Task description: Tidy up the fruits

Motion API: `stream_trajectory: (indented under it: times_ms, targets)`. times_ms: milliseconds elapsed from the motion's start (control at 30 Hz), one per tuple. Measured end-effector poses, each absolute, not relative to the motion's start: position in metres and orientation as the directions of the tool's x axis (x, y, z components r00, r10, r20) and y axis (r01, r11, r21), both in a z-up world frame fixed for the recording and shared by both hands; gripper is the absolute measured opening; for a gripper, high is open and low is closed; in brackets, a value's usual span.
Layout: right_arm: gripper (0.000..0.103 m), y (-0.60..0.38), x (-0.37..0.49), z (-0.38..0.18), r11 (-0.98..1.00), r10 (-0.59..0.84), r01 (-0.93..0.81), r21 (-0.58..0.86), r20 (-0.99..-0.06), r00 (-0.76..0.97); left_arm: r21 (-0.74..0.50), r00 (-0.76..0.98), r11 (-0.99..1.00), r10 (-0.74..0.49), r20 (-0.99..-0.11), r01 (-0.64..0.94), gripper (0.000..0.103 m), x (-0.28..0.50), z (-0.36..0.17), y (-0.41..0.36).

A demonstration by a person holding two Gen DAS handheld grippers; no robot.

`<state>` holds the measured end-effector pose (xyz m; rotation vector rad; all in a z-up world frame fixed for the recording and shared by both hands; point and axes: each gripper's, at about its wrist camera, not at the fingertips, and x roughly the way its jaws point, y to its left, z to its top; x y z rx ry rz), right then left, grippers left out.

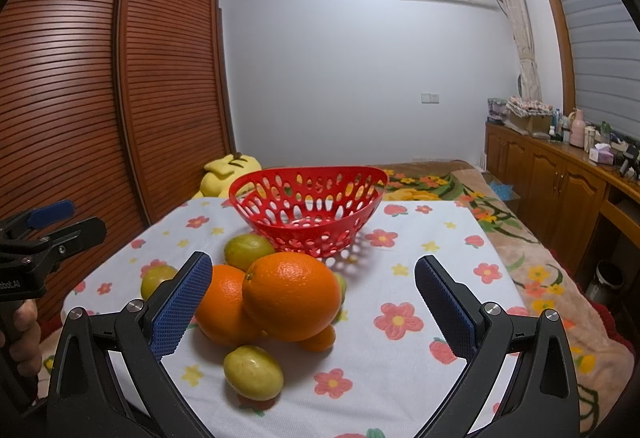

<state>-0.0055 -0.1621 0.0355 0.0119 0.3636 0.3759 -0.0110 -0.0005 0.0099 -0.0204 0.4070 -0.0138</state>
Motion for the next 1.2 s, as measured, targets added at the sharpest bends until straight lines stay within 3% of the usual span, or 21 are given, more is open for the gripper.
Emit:
stream_trajectory:
  times_ms: [500, 1200]
  targets:
    - [0.103, -0.161, -0.007, 0.036, 0.929, 0.365, -0.361, 0.079, -0.348, 0.863, -0.021, 0.914, 1.0, -0.009, -0.405, 0.001, 0.103, -0.012, 0.009, 0.0]
    - [0.103, -0.156, 0.008, 0.017, 0.915, 0.395, -0.392, 0.097, -0.414, 0.82, -0.051, 0.834, 0.998, -0.048, -0.55, 0.024, 0.103, 0.014, -0.038, 0.011]
